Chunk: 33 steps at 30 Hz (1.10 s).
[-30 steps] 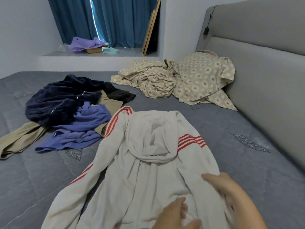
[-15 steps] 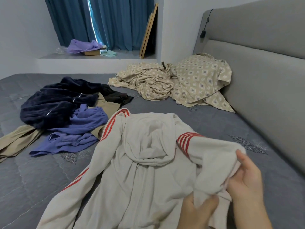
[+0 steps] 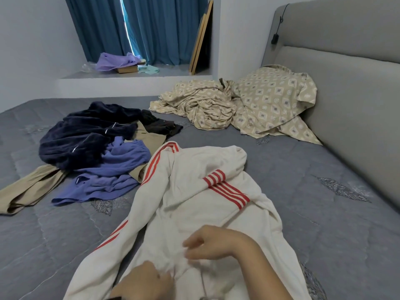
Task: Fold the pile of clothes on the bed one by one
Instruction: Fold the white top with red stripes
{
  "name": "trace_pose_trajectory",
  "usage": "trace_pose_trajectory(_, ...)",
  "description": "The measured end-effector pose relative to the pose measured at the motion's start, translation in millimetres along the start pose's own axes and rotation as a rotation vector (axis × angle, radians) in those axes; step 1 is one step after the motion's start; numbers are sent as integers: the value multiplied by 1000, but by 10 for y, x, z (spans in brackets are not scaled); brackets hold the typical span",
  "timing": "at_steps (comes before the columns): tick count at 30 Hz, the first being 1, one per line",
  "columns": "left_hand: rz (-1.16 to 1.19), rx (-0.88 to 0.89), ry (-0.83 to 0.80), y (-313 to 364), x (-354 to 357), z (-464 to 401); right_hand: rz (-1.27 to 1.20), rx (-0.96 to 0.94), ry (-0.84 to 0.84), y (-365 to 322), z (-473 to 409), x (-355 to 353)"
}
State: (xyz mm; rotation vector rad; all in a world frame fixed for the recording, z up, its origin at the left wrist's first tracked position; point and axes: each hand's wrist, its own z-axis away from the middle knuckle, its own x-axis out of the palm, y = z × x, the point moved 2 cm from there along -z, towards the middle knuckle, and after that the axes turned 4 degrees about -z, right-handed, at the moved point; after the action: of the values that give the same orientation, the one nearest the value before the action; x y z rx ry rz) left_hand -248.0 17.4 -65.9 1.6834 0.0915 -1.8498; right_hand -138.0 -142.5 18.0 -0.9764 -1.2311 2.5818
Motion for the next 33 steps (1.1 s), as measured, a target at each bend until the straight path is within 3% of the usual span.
trace_pose_trajectory(1,14,-55,95,82,-177,20,50,38,57,80,-41,-10)
trace_pose_trajectory(2,16,-60,188,168,-331,55,86,54,226,182,-103,-52)
trace_pose_trajectory(4,-42,51,405,438,-402,204,136,66,491,379,-151,-167)
trace_pose_trajectory(6,53,163,292,568,-208,326,180,161,627,531,-154,-253)
trace_pose_trajectory(7,11,247,231,584,-19,332,154,225,615,606,-160,-250)
trace_pose_trajectory(10,-233,374,376,532,201,247,-30,352,642,778,-251,-160)
trace_pose_trajectory(11,-264,397,240,508,210,240,-31,385,667,820,-310,-148)
trace_pose_trajectory(13,-99,421,-119,478,14,265,11,400,713,884,-425,-192)
trace_pose_trajectory(14,-37,358,-194,458,-136,290,14,393,729,867,-452,-238)
trace_pose_trajectory(16,180,312,-166,415,-360,152,-71,352,783,887,-508,-353)
trace_pose_trajectory(18,504,367,-189,266,-609,64,-314,266,855,920,-541,-476)
trace_pose_trajectory(20,704,344,-110,109,-810,25,-599,169,943,994,-547,-572)
trace_pose_trajectory(22,946,198,-94,-95,-877,-35,-751,138,1023,1077,-501,-666)
trace_pose_trajectory(24,1155,-16,-198,-248,-932,-55,-734,137,1143,1126,-396,-801)
trace_pose_trajectory(26,1045,-69,-199,-365,-946,-92,-604,145,1260,1136,-274,-938)
trace_pose_trajectory(29,466,-6,-44,-557,-777,-164,-378,226,1174,1158,-177,-962)
trace_pose_trajectory(31,141,41,40,-597,-640,-141,-103,503,978,1266,-183,-879)
trace_pose_trajectory(33,-59,133,155,-525,-484,-130,155,721,1034,1234,-135,-874)
